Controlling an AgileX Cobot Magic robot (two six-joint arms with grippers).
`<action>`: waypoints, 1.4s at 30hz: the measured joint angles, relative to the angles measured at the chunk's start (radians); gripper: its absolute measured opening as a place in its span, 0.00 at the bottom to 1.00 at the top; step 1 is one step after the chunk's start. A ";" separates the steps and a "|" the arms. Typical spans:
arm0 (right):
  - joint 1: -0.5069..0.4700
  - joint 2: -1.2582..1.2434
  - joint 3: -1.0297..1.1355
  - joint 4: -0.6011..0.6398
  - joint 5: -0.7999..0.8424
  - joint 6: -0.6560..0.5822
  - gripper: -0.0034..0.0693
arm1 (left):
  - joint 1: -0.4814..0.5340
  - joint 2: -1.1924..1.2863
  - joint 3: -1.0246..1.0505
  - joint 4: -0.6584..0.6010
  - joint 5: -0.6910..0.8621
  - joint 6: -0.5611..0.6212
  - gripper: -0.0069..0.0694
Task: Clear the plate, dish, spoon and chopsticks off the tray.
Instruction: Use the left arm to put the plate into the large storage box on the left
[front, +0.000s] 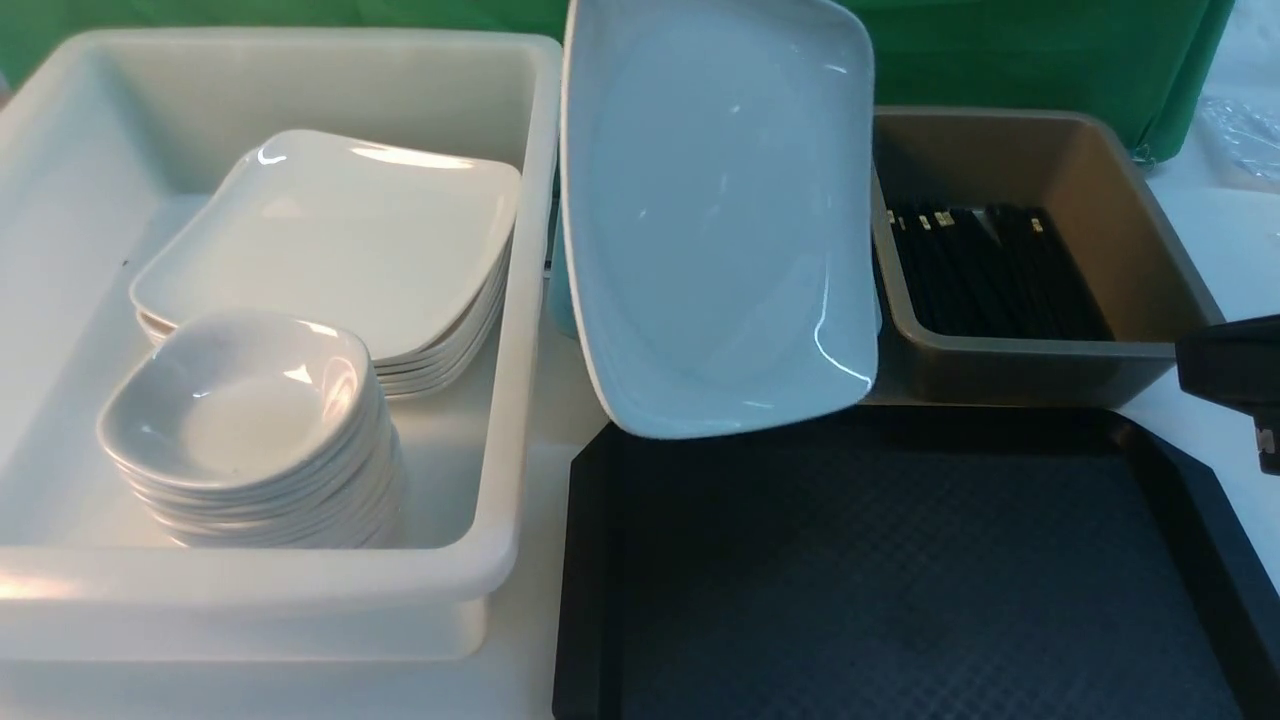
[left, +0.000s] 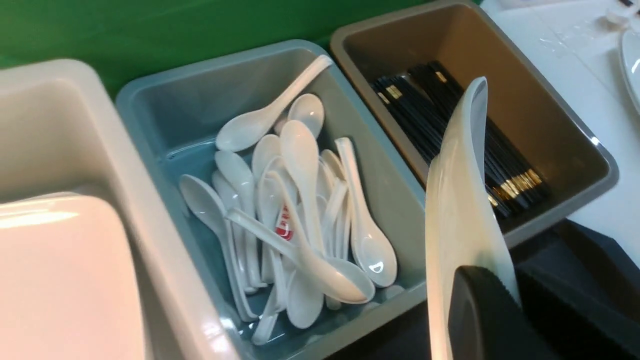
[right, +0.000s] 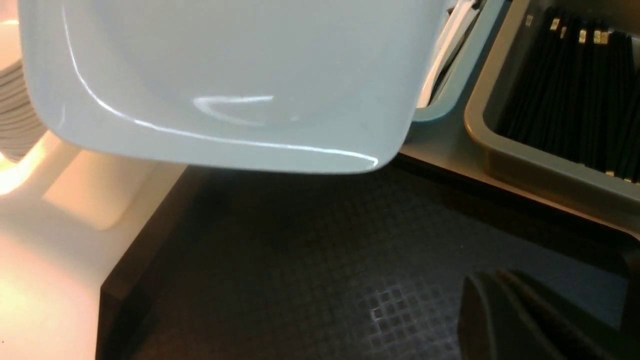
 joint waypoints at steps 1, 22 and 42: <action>0.000 0.000 0.000 0.000 0.000 0.000 0.08 | 0.014 0.000 0.000 -0.006 0.002 0.002 0.13; 0.000 0.000 0.000 0.000 0.000 -0.003 0.08 | 0.332 -0.059 -0.003 -0.181 0.004 0.080 0.13; 0.004 0.175 -0.214 0.320 0.087 -0.316 0.08 | 0.697 -0.098 -0.005 -0.332 0.007 0.131 0.13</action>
